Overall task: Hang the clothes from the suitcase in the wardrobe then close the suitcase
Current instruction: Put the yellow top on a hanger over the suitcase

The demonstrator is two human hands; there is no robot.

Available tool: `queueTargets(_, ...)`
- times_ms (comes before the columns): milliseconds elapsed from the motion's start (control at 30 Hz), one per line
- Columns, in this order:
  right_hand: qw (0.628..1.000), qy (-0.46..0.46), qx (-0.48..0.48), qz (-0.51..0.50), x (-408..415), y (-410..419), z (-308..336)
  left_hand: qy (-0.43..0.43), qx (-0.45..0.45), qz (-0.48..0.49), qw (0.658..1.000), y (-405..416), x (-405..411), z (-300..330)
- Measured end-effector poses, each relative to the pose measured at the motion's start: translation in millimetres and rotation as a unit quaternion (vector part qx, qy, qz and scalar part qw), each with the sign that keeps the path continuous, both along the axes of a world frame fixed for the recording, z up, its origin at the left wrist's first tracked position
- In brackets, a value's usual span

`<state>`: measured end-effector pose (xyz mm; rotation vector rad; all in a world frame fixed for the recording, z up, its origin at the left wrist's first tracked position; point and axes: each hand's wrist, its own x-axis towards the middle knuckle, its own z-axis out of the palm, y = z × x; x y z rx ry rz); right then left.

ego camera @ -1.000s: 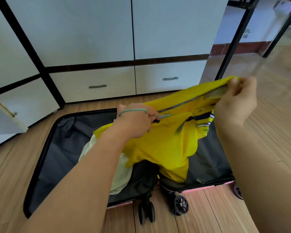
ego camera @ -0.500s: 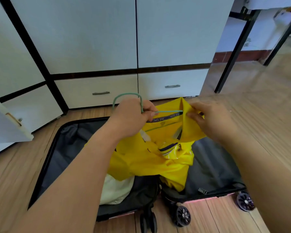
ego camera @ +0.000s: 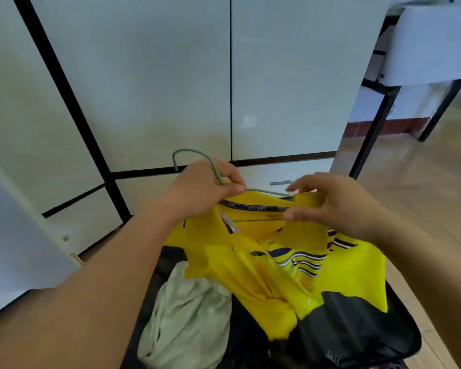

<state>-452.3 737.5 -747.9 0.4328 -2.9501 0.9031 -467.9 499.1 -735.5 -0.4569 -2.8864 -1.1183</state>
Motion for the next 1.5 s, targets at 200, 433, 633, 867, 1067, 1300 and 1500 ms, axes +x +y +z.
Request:
queueTargets(200, 0.983, 0.176, -0.048, -0.005, -9.9, -17.9, 108.3, -0.043, 0.075, 0.036, 0.996, -29.3, -8.2, 113.5)
queueTargets(433, 0.963, 0.269, 0.012, -0.022, -12.3, -39.5, 294.9, 0.087, 0.036, 0.081, 0.992, -54.1, -1.9, 289.8)
queueTargets(633, 0.982, 0.127, 0.114, -0.082, 0.8, -65.7, 450.4, 0.254, -0.097, 0.118, 0.955, -54.1, 34.7, 456.3)
queueTargets(867, 0.987, -0.044, -0.140, 0.069, 46.1, -86.4, 603.5, 0.221, -0.112, 0.096, 0.964, -104.4, 74.5, 616.5)
queueTargets(1067, 0.976, 0.103, -0.188, 0.038, 72.2, -115.2, 683.4, 0.205, -0.043, 0.085, 0.974, -134.8, 103.5, 702.2)
queueTargets(1300, 0.896, 0.425, -0.111, -0.054, 88.3, -151.4, 723.9, 0.248, -0.018, 0.085, 0.965, -154.1, 128.9, 755.3)
queueTargets(1500, 0.967, 0.247, -0.054, 0.026, 105.8, -174.0, 734.1, 0.254, -0.059, 0.108, 0.959, -176.1, 150.4, 757.6)
